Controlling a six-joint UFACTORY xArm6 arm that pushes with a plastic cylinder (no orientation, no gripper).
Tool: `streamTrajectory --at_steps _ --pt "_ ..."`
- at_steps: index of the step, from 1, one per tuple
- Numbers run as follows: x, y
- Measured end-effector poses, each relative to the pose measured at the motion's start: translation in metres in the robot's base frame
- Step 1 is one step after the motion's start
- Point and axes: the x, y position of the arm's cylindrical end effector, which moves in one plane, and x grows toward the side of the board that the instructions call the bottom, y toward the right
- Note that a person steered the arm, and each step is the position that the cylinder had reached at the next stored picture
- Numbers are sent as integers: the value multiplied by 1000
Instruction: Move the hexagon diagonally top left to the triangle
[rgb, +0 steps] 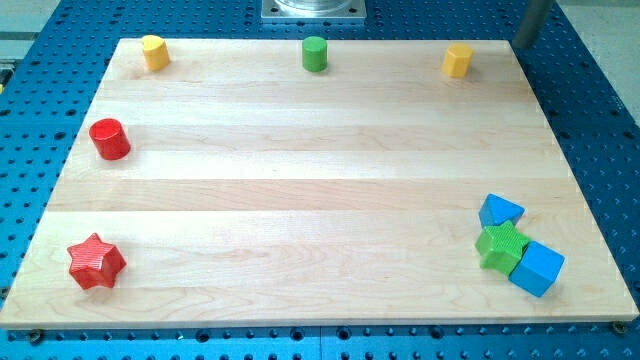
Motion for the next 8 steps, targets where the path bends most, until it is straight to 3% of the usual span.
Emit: streamTrajectory --at_steps 1,4,5,6,7,8 --pt "10 -62" --pt "151 -164" --pt "143 -161" --pt "85 -148" --pt "124 -108" --pt "181 -106"
